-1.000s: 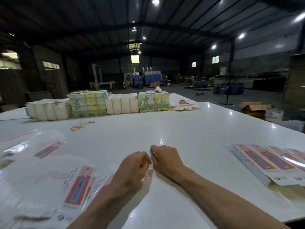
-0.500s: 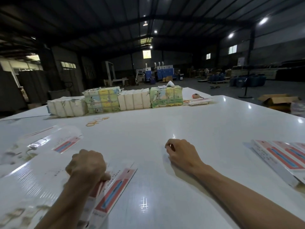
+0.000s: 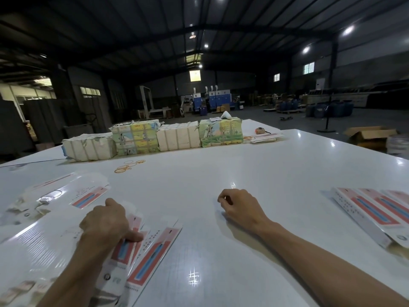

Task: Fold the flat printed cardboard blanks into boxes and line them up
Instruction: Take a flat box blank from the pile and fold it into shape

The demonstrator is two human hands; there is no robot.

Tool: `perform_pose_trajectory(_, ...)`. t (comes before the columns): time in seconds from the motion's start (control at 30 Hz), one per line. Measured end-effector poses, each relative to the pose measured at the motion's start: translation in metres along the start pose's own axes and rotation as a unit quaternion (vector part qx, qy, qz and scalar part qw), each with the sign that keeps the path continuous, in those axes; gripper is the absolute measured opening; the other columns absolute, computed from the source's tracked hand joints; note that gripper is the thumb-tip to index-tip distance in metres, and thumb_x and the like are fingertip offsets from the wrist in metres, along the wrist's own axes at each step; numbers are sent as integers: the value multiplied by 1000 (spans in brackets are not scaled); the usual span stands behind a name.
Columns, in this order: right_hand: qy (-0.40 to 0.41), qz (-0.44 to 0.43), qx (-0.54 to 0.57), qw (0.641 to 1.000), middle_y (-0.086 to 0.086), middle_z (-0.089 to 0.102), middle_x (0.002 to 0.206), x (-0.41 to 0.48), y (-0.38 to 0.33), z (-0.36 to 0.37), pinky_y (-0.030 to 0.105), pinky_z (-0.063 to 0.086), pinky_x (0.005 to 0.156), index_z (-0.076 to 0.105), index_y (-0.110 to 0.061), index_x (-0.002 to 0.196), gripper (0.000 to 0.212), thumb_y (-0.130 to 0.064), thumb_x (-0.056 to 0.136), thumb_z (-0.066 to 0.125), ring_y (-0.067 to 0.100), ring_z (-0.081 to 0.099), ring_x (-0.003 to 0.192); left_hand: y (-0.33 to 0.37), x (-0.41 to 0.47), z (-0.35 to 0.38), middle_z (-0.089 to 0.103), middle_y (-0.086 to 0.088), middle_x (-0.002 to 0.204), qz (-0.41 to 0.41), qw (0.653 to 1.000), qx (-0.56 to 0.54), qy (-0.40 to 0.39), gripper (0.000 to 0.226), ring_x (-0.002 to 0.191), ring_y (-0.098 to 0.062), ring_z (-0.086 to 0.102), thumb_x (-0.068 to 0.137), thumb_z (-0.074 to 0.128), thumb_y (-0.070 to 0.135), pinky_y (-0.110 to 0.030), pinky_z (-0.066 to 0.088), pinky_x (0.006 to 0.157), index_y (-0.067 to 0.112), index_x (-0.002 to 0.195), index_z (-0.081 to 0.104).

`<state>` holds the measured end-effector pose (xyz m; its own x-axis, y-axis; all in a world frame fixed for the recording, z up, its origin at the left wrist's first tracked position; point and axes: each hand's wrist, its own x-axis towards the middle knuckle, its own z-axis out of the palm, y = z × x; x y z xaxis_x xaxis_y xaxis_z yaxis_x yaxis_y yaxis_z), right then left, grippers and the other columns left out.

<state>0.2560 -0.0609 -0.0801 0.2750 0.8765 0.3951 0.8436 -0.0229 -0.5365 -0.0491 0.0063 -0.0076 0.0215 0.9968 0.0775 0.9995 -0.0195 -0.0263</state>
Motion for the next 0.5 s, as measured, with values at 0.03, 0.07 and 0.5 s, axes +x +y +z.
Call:
perform_pose_trajectory(0.03, -2, -1, 1, 1000, -11, 70, 80, 0, -1, 0, 31, 48, 71, 73, -24, 97, 21, -22, 99, 52, 15, 64, 77, 1, 2, 2, 68, 1, 109, 5, 1000, -14, 5, 88, 91, -17, 73, 75, 84, 65, -33, 62, 87, 14, 131, 39)
perform_pose_trajectory(0.07, -5, -2, 2, 1000, -12, 70, 79, -1, -1, 0, 30, 47, 71, 73, -24, 98, 21, -22, 99, 52, 15, 64, 77, 2, 4, 5, 68, 2, 104, 18, 999, -27, 15, 76, 85, -16, 73, 80, 83, 60, -31, 62, 80, 16, 127, 43)
perform_pose_trajectory(0.5, 43, -46, 53, 997, -10, 66, 68, 5, -1, 2, 36, 55, 72, 73, -22, 100, 19, -17, 101, 55, 12, 63, 67, 57, 31, -11, 80, 0, 91, 237, 868, -415, -134, 20, 77, -17, 79, 102, 64, 34, -33, 62, 70, 19, 115, 69)
